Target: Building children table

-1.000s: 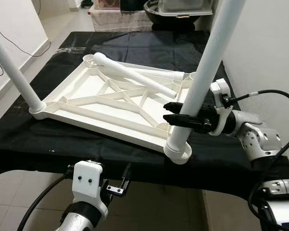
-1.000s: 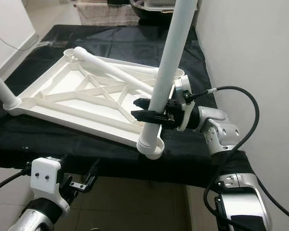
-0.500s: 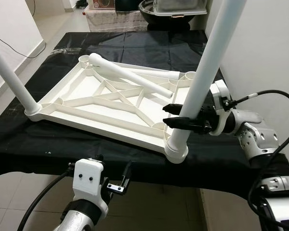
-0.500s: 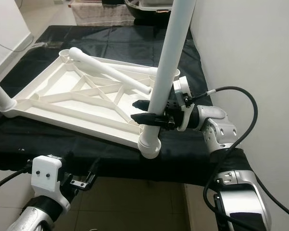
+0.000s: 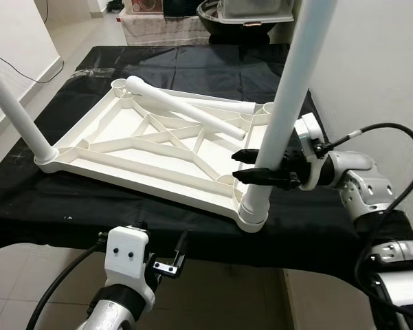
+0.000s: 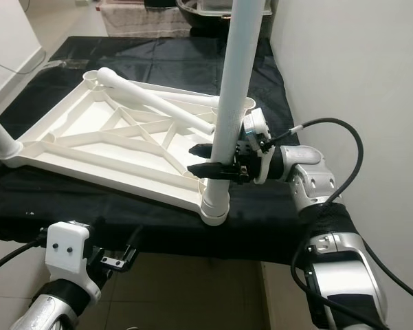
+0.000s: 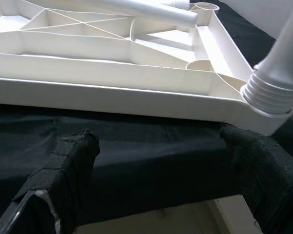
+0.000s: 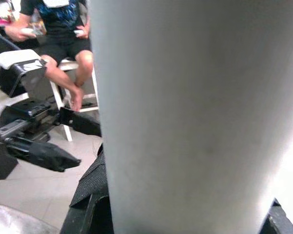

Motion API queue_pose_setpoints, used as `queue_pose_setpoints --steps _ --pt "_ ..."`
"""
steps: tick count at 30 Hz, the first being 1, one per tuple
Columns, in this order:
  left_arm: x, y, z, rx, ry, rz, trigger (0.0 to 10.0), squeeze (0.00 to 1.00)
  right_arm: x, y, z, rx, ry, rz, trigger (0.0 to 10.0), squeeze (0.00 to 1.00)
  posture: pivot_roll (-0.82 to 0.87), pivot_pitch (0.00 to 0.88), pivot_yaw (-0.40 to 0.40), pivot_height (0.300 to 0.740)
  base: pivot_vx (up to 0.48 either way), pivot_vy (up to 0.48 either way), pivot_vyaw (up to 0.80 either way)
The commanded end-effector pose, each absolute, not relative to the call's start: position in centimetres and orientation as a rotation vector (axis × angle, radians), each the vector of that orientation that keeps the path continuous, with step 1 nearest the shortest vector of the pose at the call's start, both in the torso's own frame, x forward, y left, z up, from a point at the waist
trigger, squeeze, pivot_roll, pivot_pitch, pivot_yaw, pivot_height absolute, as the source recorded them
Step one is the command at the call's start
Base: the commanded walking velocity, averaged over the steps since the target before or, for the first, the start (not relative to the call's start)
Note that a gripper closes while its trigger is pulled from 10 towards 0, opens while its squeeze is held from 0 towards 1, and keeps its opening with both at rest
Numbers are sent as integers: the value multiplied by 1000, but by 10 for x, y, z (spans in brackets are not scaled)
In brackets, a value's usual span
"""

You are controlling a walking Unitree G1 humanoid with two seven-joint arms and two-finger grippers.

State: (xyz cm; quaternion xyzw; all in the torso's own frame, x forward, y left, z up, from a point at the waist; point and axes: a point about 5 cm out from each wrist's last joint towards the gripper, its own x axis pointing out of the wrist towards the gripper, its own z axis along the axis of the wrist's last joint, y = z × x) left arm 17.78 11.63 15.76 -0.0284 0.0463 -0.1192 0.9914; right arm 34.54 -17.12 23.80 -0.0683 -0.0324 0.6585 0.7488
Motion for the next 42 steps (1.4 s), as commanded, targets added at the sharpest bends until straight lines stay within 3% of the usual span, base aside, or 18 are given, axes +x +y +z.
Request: queue_pose_setpoints --steps 1,11,15,27,33,42 --pt "174 116 157 -46 107 -237 10000 0 346 -173 207 -175 77 1388 10000 0 149 217 -19 740 0 0 0" --pt "176 116 156 -49 106 -232 10000 0 346 -157 206 -250 20 1323 10000 0 141 211 -20 740 0 0 0" --pt "177 116 156 -48 102 -234 10000 0 362 -149 199 -275 26 1045 10000 0 137 205 -21 740 0 0 0" --pt "181 117 157 -43 89 -233 10000 0 383 -145 189 -250 106 652 10000 0 132 192 -18 740 0 0 0" --pt "181 116 156 -40 85 -232 10000 0 392 -144 187 -145 121 419 10000 0 137 180 -26 740 0 0 0" --pt "183 116 155 -38 83 -229 10000 0 389 -150 173 -86 179 293 10000 0 129 174 -26 740 0 0 0"
